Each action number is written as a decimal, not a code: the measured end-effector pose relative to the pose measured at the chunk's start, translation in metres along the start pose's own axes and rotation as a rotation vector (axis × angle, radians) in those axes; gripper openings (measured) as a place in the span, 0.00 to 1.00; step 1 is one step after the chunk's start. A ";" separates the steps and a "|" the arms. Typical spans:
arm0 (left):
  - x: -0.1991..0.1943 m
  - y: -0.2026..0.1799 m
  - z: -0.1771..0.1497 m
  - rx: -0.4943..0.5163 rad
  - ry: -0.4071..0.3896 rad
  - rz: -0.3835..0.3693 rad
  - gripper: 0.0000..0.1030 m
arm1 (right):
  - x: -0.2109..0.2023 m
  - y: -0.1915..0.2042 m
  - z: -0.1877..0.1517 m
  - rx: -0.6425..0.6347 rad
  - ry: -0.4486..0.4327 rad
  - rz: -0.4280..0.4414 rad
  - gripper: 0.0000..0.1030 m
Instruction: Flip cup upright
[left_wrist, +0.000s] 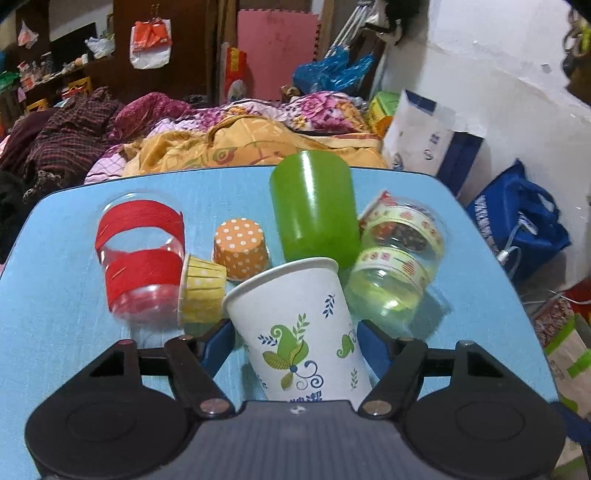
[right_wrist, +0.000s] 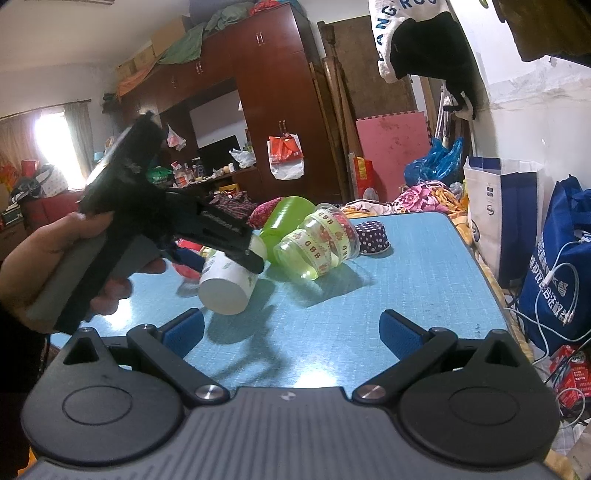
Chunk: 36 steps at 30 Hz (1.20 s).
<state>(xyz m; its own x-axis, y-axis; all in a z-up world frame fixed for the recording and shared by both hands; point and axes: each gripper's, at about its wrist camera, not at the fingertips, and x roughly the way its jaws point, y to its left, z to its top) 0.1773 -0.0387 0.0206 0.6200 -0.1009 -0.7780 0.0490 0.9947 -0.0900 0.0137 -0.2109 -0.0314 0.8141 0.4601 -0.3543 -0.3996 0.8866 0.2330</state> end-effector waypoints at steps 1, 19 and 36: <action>-0.005 0.000 -0.004 0.007 -0.007 -0.004 0.73 | 0.000 0.000 0.000 0.001 0.002 0.000 0.99; -0.044 0.005 -0.045 0.061 -0.037 -0.102 0.71 | 0.002 0.002 -0.002 -0.011 0.014 -0.004 0.99; -0.039 -0.010 -0.053 0.121 -0.021 -0.089 0.68 | -0.004 0.001 -0.001 -0.015 -0.002 -0.006 0.99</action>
<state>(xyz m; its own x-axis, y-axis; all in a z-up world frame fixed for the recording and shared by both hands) 0.1108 -0.0458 0.0192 0.6252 -0.1892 -0.7572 0.1973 0.9770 -0.0812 0.0097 -0.2120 -0.0303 0.8177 0.4543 -0.3535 -0.4007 0.8901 0.2171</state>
